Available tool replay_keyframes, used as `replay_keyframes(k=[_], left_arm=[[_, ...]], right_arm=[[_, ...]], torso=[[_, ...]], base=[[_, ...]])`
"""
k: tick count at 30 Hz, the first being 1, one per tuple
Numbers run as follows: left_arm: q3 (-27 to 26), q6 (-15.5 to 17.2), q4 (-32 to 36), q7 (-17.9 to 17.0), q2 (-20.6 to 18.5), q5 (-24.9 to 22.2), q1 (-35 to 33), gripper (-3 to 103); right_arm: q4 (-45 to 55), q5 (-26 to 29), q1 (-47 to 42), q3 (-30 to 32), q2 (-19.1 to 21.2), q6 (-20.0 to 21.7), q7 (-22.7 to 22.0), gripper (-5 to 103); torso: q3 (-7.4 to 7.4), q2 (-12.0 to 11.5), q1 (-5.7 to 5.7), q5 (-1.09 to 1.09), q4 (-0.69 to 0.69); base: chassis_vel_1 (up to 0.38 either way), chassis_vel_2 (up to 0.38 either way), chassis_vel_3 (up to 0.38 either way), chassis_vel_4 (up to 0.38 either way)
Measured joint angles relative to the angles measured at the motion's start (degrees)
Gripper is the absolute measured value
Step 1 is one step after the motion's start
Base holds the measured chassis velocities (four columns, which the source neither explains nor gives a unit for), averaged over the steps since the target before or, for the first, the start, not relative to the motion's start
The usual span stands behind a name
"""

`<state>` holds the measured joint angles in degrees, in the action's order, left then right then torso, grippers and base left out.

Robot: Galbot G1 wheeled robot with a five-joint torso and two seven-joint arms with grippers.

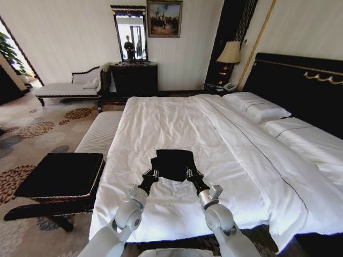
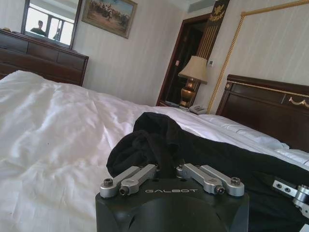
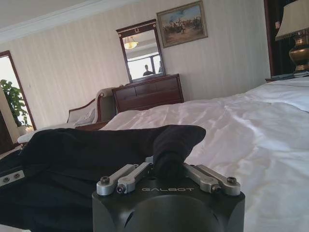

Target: Fold the clothes on the bed and place them into the basket.

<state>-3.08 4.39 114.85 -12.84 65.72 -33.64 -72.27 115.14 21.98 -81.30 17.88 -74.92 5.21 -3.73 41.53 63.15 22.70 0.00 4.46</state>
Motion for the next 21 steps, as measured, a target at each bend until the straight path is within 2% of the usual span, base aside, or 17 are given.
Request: replay_keyframes(k=[12, 21], left_arm=[[-0.7, 0.1, 1.0, 0.1, -0.7, -0.2, -1.2, 7], [-1.3, 0.1, 2.2, 0.1, -1.0, -0.3, -2.3, 7]], right_arm=[[-1.5, -0.9, 0.3, -0.8, -1.0, -0.3, 0.1, 7], [-1.8, -1.8, 0.0, -0.8, -1.5, -0.4, 0.3, 7]], torso=[[0.00, 0.0, 0.00, 0.01, 0.00], [0.00, 0.0, 0.00, -0.01, 0.00]], base=[[0.025, 0.019, -0.020, -0.020], [0.179, 0.165, -0.162, -0.167]])
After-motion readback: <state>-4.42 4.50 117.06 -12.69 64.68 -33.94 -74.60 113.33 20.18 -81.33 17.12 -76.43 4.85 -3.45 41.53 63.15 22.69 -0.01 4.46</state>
